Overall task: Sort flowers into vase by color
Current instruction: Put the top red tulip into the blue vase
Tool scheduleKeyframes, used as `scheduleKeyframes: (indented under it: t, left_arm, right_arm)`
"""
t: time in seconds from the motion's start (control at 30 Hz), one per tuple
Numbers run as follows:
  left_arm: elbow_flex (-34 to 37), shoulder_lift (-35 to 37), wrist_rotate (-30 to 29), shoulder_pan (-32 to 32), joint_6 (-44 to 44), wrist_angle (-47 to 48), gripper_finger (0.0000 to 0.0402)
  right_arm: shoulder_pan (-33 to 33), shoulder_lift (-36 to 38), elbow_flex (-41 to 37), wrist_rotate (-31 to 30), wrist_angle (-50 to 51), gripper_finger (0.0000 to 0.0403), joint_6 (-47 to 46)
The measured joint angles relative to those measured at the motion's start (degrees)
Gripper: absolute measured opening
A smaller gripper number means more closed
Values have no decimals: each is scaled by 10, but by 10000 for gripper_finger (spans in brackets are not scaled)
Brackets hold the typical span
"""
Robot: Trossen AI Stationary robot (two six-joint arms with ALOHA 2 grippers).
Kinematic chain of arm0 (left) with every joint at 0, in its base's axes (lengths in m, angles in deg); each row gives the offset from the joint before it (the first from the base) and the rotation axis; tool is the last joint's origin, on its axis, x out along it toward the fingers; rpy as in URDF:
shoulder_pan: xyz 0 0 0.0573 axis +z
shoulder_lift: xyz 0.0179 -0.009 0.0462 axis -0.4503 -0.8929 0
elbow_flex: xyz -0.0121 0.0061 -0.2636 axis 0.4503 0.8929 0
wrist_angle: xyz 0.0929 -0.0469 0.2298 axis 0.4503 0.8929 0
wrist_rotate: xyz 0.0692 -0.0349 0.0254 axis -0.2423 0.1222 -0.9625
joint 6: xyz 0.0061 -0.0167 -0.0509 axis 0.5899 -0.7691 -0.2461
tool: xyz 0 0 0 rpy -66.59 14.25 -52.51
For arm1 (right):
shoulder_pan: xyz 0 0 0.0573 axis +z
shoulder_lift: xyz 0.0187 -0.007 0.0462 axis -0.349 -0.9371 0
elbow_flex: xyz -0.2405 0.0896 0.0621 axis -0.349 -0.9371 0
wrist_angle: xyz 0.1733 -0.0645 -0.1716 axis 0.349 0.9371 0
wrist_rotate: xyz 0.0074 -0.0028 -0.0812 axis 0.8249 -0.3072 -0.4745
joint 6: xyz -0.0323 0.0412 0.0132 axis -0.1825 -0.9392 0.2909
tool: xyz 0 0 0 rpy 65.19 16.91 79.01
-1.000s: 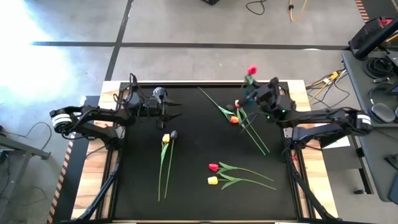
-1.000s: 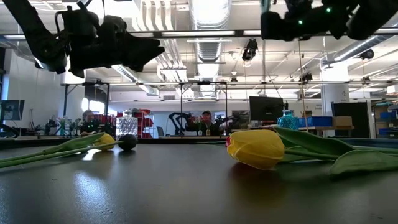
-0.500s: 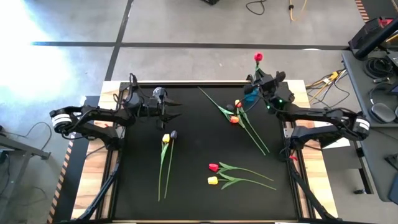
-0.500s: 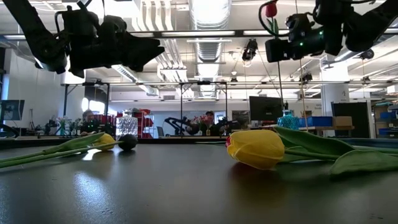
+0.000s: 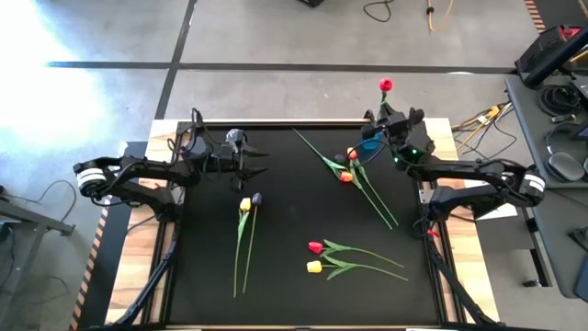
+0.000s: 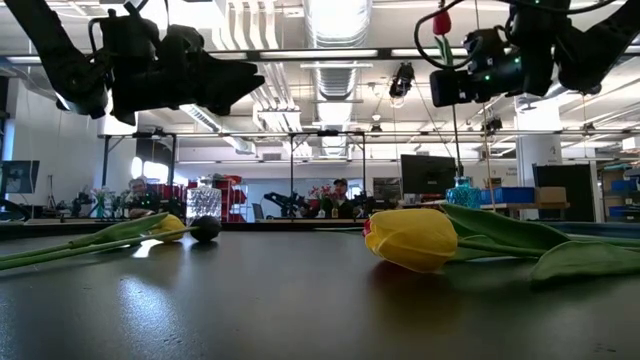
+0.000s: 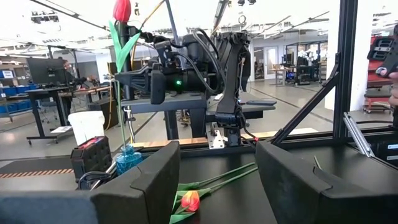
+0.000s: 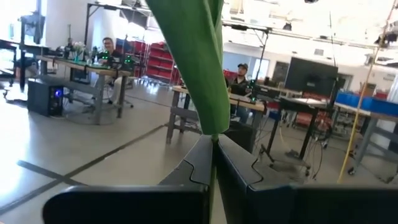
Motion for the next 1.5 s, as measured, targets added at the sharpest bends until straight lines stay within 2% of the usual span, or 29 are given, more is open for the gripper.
scheduleKeyframes:
  t: [0.13,0.3,0.5,1.03,1.33,1.5]
  left_arm:
    - [0,0,0,0,0,0,196]
    - [0,0,0,0,0,0,196]
    - [0,0,0,0,0,0,196]
    - [0,0,0,0,0,6,196]
    - [0,0,-1,0,0,7,196]
    - [0,0,-1,0,0,8,196]
  right_arm:
    - [-6,-5,-12,-13,-13,9,-43]
    - [-9,-34,-39,-35,-89,9,-49]
    - [-12,-83,-44,-46,-121,9,-71]
    - [-29,-221,6,-72,-131,9,-149]
    - [-29,-237,10,-92,-128,11,-145]
    - [-28,-233,14,-92,-88,30,-143]
